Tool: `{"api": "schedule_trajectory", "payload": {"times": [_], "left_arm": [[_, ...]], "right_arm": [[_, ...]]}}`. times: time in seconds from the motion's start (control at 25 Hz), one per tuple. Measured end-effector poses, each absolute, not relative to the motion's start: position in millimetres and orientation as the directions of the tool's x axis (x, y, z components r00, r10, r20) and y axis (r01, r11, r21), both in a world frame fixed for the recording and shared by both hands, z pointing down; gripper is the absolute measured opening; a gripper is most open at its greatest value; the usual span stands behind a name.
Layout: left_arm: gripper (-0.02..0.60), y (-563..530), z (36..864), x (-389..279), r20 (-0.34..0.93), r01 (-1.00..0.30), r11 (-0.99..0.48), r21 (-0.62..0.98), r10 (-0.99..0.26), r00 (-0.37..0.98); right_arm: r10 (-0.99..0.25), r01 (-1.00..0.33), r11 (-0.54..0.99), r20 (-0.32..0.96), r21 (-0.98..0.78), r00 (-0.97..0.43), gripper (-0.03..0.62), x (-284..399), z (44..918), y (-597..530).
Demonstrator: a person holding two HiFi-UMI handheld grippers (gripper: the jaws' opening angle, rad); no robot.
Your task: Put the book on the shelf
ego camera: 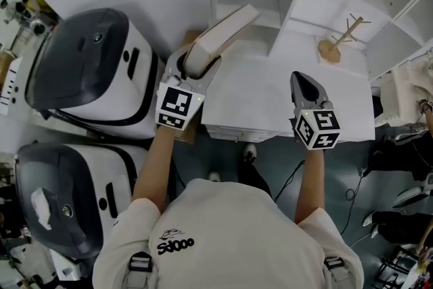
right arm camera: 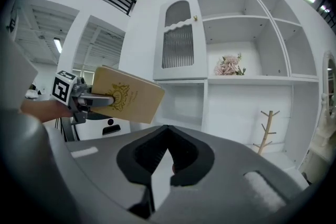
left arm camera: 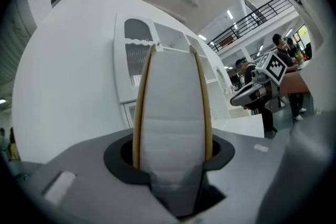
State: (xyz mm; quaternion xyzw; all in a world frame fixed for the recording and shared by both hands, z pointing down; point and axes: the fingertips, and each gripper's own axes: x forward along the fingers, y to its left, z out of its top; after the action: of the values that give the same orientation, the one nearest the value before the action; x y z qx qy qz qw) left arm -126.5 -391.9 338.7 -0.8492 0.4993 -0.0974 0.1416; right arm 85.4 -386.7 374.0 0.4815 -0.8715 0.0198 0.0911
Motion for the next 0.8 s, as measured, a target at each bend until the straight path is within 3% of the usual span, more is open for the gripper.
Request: {"api": "schedule_trajectory", "payload": {"times": [0.36,0.8], "left_arm": [[0.242,-482,342,-91,0.098,-0.724,-0.346,-0.597,-0.927,0.363],[0.248,-558,385,-64,0.193,-0.438,-0.280,-0.854,-0.953,0.232]], "right_arm": [[-0.806,-0.818,0.575,0.188,0.027,-0.561,0.002,111,384,-457],[-0.769,-0.793,0.609,0.233,-0.016,-0.595,0.002,129,413,-508]]}}
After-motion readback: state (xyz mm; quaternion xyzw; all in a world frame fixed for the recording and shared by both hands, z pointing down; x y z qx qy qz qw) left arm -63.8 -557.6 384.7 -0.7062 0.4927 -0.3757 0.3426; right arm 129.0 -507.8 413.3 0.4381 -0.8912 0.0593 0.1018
